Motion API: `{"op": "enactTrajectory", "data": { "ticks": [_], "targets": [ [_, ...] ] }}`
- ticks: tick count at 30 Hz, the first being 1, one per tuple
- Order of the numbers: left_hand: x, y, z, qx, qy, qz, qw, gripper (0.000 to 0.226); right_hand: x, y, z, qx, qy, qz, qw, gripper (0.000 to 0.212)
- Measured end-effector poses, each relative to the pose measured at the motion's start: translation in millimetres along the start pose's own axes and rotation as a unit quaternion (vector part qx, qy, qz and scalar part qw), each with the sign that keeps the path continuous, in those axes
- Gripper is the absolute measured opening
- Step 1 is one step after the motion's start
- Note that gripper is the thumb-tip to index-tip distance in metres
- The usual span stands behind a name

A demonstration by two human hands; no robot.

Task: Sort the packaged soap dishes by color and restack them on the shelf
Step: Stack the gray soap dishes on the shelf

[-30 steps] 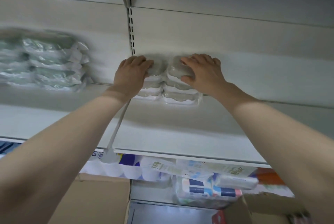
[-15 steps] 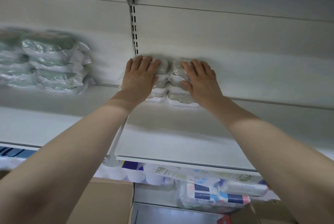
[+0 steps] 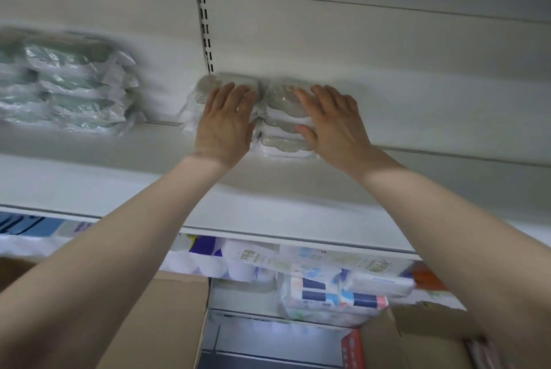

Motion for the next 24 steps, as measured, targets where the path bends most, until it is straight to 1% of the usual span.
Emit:
{"op": "enactTrajectory", "data": {
  "ticks": [3,6,8,11,12,13,15,16,18,22,24],
  "targets": [
    [-6.2,29.5,17.0,-0.006,-0.009,0.006,1.0,0.053,-18.0,15.0,32.1,-0.017,0.003,-0.004,1.0,0.059],
    [-16.8,74.3,36.1,0.015,0.004,0.005,1.0,0.049,-30.6,42.1,76.5,-0.002,-0.033,-0.014,0.999,0.063],
    [-21.5,109.0,48.0,0.017,0.002,0.008,1.0,0.049,-45.1,61.5,112.2,-0.002,-0.036,-0.012,0.999,0.061],
    [-24.1,179.0,69.6,0.025,-0.015,0.032,0.999,0.047,-74.7,97.7,177.8,-0.016,-0.013,0.001,1.0,0.058],
    [-26.1,196.9,73.6,0.024,-0.016,0.037,0.999,0.047,-79.7,107.6,191.7,-0.016,-0.018,0.002,1.0,0.057],
    [-21.8,238.1,86.9,0.02,-0.027,0.052,0.998,0.047,-90.9,130.8,227.6,-0.012,-0.023,0.001,1.0,0.057],
    [-21.9,259.8,97.9,-0.005,-0.04,0.065,0.997,0.047,-102.1,148.0,257.2,-0.014,-0.026,0.0,1.0,0.055],
    [-18.6,286.2,106.6,0.003,-0.034,0.065,0.997,0.046,-111.8,163.6,281.6,-0.005,-0.031,0.0,1.0,0.054],
    [-3.2,356.0,128.8,0.033,-0.048,0.088,0.994,0.044,-127.0,203.0,343.2,0.004,-0.037,-0.005,0.999,0.052],
    [15.6,456.1,169.0,-0.004,-0.07,0.131,0.989,0.045,-142.2,260.6,457.9,0.04,-0.048,-0.023,0.998,0.046],
    [22.5,495.3,183.3,-0.004,-0.079,0.148,0.986,0.046,-143.6,276.2,508.1,0.053,-0.065,-0.038,0.996,0.043]
  ]
}}
Point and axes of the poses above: each hand's wrist, its own z-axis away from the middle knuckle, its own x-axis out of the palm, y = z × x, the point moved 9 cm from there along -z, towards the middle knuckle, and after that the axes turned 9 degrees about y, right-handed, at the moved point
